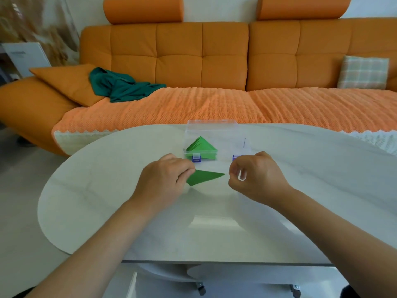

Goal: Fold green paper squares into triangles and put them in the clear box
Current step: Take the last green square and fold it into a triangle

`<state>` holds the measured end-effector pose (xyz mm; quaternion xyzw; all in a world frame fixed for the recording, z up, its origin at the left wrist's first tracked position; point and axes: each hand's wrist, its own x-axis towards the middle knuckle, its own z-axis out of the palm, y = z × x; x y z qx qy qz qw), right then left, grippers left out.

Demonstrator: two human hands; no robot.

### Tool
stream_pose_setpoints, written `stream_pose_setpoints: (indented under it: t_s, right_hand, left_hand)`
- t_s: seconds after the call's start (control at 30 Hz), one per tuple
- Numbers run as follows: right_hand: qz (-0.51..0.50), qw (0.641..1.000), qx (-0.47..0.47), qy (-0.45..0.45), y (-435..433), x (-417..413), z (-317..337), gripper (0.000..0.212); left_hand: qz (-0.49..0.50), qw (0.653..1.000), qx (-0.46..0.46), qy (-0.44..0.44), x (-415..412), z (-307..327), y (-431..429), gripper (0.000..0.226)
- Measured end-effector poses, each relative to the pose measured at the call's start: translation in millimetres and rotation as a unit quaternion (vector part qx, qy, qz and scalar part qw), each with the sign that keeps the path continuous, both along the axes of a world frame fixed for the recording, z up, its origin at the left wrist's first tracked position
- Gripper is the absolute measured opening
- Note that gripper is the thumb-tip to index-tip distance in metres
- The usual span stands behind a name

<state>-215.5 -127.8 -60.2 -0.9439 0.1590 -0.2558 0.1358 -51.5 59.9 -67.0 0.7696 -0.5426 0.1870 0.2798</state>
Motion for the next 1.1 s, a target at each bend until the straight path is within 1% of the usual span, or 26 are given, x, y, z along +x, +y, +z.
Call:
stream_pose_setpoints:
  t_s: [0.1, 0.17, 0.27, 0.3, 0.33, 0.4, 0.47, 0.63, 0.83, 1.1]
  right_hand:
    - [-0.016, 1.0, 0.003, -0.004, -5, -2, 0, 0.014]
    - [0.005, 0.999, 0.014, -0.032, -1, -1, 1, 0.002]
    - [0.052, 0.997, 0.011, -0.052, 9, 4, 2, 0.023]
    - [0.066, 0.996, -0.004, -0.053, 12, 7, 0, 0.023]
    - [0.074, 0.996, -0.017, -0.05, 14, 9, -1, 0.019]
    - [0.081, 0.995, -0.019, -0.05, 15, 12, -4, 0.012]
    - [0.085, 0.995, -0.013, -0.055, 14, 15, -5, 0.012]
    - [0.092, 0.993, -0.046, -0.065, 15, 15, -3, 0.013]
    - [0.099, 0.99, -0.059, -0.076, 16, 14, -2, 0.01]
    - [0.085, 0.993, 0.01, -0.077, 7, 10, 1, 0.008]
  left_hand:
    - [0.005, 1.0, -0.005, -0.01, 3, 1, 2, 0.022]
    - [-0.007, 1.0, -0.006, -0.016, -2, 0, 0, 0.023]
    - [-0.029, 0.999, -0.006, -0.029, -12, -1, -6, 0.024]
    - [-0.035, 0.999, -0.007, -0.033, -14, -1, -8, 0.024]
    - [-0.038, 0.999, -0.008, -0.038, -14, -1, -9, 0.024]
    - [-0.037, 0.998, -0.004, -0.058, -15, 0, -12, 0.023]
    - [-0.04, 0.995, -0.005, -0.087, -18, 2, -13, 0.02]
    - [-0.037, 0.986, -0.023, -0.163, -19, 12, -18, 0.014]
    - [-0.065, 0.989, -0.006, -0.132, -16, 10, -17, 0.02]
    - [-0.073, 0.991, 0.007, -0.107, 6, 8, -4, 0.017]
